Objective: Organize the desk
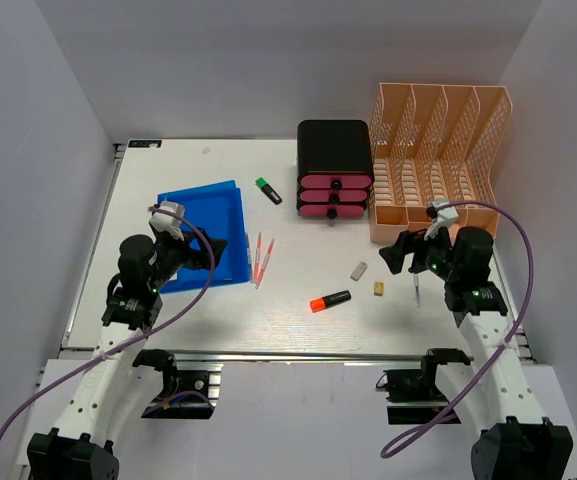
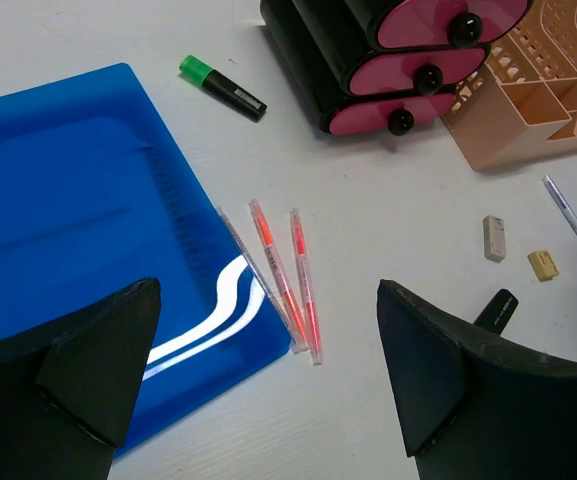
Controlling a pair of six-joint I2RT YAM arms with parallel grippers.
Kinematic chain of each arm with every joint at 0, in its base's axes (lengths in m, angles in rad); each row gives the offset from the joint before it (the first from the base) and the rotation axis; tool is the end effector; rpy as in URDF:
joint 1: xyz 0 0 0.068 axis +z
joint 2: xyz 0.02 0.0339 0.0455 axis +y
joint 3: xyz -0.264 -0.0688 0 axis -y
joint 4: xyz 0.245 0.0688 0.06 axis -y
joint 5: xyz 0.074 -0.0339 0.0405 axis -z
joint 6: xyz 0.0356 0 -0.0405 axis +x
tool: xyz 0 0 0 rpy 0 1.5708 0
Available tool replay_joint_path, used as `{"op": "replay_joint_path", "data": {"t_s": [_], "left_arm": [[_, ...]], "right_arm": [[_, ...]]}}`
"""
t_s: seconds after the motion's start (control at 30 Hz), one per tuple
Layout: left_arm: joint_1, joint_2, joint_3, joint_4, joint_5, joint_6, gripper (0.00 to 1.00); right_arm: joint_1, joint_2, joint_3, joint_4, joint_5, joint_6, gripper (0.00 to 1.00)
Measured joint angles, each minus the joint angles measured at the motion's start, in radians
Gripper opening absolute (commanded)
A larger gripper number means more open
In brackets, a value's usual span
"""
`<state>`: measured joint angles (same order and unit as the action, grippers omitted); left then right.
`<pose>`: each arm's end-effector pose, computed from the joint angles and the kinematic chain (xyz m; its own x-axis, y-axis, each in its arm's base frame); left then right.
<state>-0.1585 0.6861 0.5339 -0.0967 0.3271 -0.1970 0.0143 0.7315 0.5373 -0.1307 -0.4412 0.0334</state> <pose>0.1674 -0.0383 0.2764 -0.3280 -0.1353 -0.9349 0.4005 0.8764 -0.2673 0.1759 0.0177 0.2675 -0.3330 0.0254 -0.9426 -0.4067 0.8980 0.1679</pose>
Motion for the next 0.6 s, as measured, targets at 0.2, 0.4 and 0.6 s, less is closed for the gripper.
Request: {"op": "replay_joint_path", "data": {"t_s": [0.2, 0.4, 0.6], "left_arm": [[0.0, 0.016, 0.0, 0.0, 0.01, -0.001, 0.98], [0.0, 0.04, 0.0, 0.0, 0.015, -0.003, 0.98], [0.0, 0.053, 0.0, 0.0, 0.016, -0.003, 0.98]], "right_arm": [[0.0, 0.149, 0.143, -0.099, -0.079, -0.118, 0.89], [0.0, 0.37, 0.316, -0.213, -0.105, -0.237, 0.89], [0.021, 0.46, 0.374, -0.288, -0.092, -0.289, 0.89]]}}
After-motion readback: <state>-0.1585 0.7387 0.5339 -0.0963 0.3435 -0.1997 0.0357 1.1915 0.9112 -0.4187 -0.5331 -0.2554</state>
